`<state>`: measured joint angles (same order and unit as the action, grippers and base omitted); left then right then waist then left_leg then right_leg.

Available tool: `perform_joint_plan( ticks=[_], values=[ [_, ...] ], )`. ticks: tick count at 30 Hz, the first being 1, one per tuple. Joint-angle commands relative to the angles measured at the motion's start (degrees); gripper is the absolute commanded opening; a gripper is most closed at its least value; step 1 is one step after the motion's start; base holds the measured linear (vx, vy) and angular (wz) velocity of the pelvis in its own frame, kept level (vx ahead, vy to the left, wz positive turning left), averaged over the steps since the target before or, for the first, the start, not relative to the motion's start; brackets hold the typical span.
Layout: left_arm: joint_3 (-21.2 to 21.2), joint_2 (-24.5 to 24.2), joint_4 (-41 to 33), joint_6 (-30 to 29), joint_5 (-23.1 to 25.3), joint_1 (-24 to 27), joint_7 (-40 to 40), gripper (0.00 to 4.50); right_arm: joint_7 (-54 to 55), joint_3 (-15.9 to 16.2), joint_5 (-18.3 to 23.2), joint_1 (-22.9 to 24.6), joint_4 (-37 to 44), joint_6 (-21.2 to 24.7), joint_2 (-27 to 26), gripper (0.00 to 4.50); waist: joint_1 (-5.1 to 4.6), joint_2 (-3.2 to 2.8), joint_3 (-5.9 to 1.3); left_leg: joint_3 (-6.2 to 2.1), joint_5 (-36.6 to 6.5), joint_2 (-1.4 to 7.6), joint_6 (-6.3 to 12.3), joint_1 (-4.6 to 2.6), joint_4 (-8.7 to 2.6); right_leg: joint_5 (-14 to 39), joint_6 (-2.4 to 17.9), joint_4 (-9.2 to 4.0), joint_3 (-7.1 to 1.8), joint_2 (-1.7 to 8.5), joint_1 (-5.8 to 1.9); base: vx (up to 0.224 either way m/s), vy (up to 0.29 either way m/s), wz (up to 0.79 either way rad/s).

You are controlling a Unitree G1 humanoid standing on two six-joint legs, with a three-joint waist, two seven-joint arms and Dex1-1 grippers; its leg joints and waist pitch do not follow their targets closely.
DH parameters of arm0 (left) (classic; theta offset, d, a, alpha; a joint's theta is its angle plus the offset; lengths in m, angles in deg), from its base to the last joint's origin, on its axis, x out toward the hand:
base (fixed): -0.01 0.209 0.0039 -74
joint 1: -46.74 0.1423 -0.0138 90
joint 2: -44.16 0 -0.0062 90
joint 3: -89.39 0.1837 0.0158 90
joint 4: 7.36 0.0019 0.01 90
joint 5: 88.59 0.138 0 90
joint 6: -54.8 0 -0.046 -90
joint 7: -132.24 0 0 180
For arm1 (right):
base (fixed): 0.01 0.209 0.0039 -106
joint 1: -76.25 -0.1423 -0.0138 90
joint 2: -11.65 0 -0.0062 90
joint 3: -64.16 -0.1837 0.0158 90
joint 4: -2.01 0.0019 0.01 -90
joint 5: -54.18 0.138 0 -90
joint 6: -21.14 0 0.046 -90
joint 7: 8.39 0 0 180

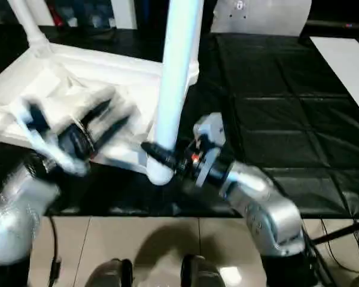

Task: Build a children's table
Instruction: Pick table leg

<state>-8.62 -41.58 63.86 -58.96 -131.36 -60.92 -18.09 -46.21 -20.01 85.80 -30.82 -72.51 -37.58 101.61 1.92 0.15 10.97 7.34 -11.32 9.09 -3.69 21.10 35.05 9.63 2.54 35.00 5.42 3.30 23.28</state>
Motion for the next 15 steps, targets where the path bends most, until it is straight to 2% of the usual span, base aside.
perform_joint_plan(
  ticks=[1,2,3,5,6,8,10,12,14,15],
  values=[
    [0.74,-1.89,2.45,-3.13,6.08,-2.68,-3.67,4.50,-0.46,-1.35,1.00,-1.34,0.02,1.08,0.51,1.88,-0.06,0.04,-5.64,-0.31,-5.16,2.78,4.01,0.16,-3.65,19.04,8.20,-4.83,-3.82,4.54,-3.76,0.000,0.000,0.00],
    [1.50,-2.79,3.62,-4.10,9.07,-4.39,-5.34,4.50,-0.61,-1.56,1.28,-1.87,-0.26,1.34,0.61,1.88,-0.12,-0.14,-5.75,-0.42,-4.64,2.71,4.20,-0.03,-3.59,18.80,7.47,-4.66,-3.77,4.37,-3.67,0.000,0.000,0.00],
    [2.21,-3.33,4.84,-5.23,11.00,-6.32,-7.43,4.50,-0.80,-1.80,1.50,-2.45,-0.65,1.63,0.54,1.88,-0.08,-0.07,-5.82,-0.44,-4.04,2.76,4.30,0.00,-3.59,18.48,7.08,-4.72,-3.78,4.52,-3.73,0.000,0.000,0.00],
    [3.35,-3.86,5.16,-5.83,12.38,-7.55,-8.25,4.50,-0.93,-1.76,1.39,-2.70,-0.83,1.73,0.50,1.88,-0.07,-0.13,-6.06,-0.45,-2.65,2.89,4.32,0.09,-3.49,16.32,7.82,-4.41,-3.81,4.64,-3.79,0.000,0.000,0.00],
    [5.01,-4.48,5.28,-6.57,13.33,-8.93,-8.86,4.50,-1.09,-1.62,1.25,-3.04,-1.17,1.77,0.52,1.88,-0.06,-0.05,-6.25,-0.47,-1.86,3.03,4.51,0.17,-3.43,14.05,8.99,-4.18,-3.86,4.73,-3.86,0.000,0.000,0.00],
    [7.28,-4.66,4.57,-7.64,13.29,-10.30,-8.57,4.50,-1.15,-1.31,0.99,-3.36,-1.61,1.81,0.56,1.88,-0.02,-0.07,-6.39,-0.42,-1.25,2.96,4.94,0.27,-3.36,11.65,10.18,-3.85,-3.92,4.77,-3.97,0.000,0.000,0.00],
    [9.72,-4.47,2.39,-8.66,11.68,-11.39,-7.00,4.50,-1.01,-0.75,0.49,-3.58,-1.97,1.80,0.74,1.88,0.11,-0.23,-6.43,-0.41,-1.05,3.05,5.18,0.39,-3.30,10.84,11.44,-3.72,-3.89,4.92,-4.04,0.000,0.000,0.00],
    [12.35,-3.66,-1.80,-10.66,9.11,-12.24,-4.32,4.50,-0.70,-0.14,-0.12,-3.69,-2.25,1.84,1.01,1.88,0.26,-0.15,-6.48,-0.33,-0.73,3.16,5.00,0.48,-3.25,10.33,12.32,-3.57,-3.95,5.10,-4.13,0.000,0.000,0.00],
    [13.80,-3.43,-3.43,-11.51,9.28,-12.52,-3.39,4.50,-0.46,0.13,-0.69,-3.74,-2.38,1.85,1.04,1.88,0.17,-0.11,-6.26,-0.29,-1.85,3.13,4.91,0.58,-3.30,12.00,11.90,-3.85,-3.78,4.91,-4.08,0.000,0.000,0.00],
    [16.04,-3.64,-4.81,-12.21,9.39,-12.35,-1.67,4.50,-0.16,0.36,-1.27,-3.86,-2.68,1.71,0.90,1.88,0.17,-0.04,-6.17,-0.21,-2.47,3.07,4.66,0.56,-3.31,13.79,11.31,-4.04,-3.80,4.97,-4.03,0.000,0.000,0.00]
  ],
)
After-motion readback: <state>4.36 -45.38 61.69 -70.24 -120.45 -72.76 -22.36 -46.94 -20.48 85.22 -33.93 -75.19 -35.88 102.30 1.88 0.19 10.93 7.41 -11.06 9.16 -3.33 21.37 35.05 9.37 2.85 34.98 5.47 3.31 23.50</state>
